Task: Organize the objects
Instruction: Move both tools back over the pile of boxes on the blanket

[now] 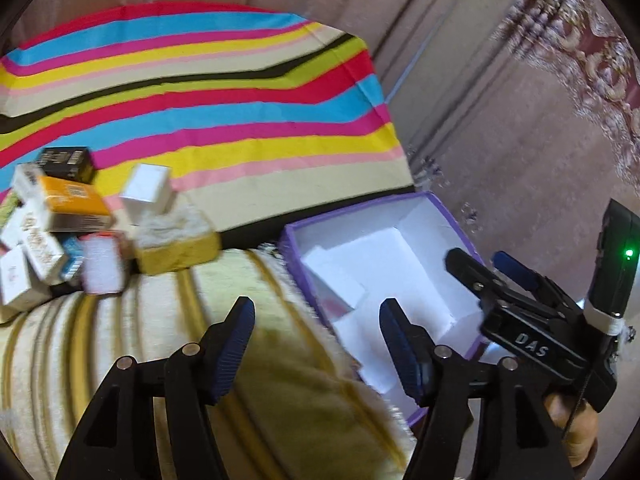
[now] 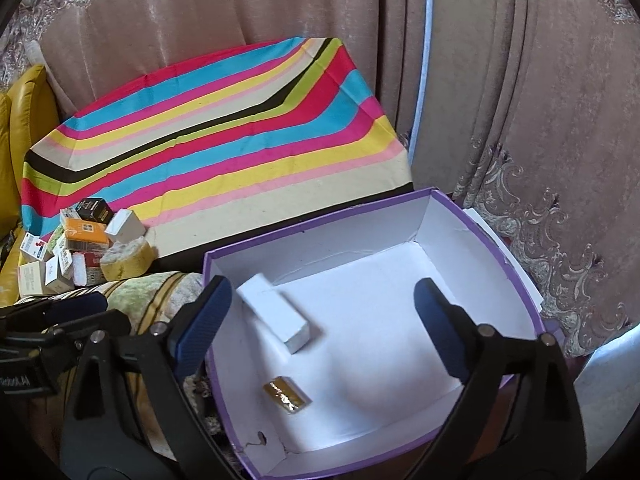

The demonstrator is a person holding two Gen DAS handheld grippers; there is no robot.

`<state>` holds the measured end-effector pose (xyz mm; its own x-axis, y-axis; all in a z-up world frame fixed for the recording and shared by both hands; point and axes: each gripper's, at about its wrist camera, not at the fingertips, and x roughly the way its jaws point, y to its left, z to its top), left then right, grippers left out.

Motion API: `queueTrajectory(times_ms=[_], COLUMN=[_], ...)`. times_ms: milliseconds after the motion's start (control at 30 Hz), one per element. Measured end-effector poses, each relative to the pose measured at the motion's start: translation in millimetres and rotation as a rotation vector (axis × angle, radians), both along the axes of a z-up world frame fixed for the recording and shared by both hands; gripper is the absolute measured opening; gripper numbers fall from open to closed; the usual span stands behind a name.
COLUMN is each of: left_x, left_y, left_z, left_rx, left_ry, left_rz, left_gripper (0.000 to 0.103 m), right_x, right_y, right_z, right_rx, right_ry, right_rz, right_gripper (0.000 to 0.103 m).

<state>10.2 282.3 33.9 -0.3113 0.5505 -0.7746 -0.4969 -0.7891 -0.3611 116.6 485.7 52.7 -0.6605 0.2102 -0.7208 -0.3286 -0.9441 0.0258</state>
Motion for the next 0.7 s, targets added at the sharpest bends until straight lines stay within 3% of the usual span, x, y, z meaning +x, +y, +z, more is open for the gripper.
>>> queueTrajectory(times_ms=[267, 500, 700], left_x=[-5.1, -14.6, -15.6], left_y=[-54.6, -118.4, -168.9], left_z=[13.3, 9.0, 3.6], left_rx=[-0.026, -0.020, -0.035], left_ry=[0.095, 0.053, 0.059], left_rz=[0.089, 0.221, 0.321], left_gripper=[0.077, 0.084, 0.084], right_x=[-1.5, -8.5, -21.5], right_y=[-23.9, -47.5, -66.4], right_z=[9.1, 14.1, 9.7], right_rx=[0.054, 0.041, -0.009], right_ry=[0.072, 0.106, 0.055], right_rz=[0.072, 0.164, 0.229], right_gripper=[0.095, 0.095, 0.095])
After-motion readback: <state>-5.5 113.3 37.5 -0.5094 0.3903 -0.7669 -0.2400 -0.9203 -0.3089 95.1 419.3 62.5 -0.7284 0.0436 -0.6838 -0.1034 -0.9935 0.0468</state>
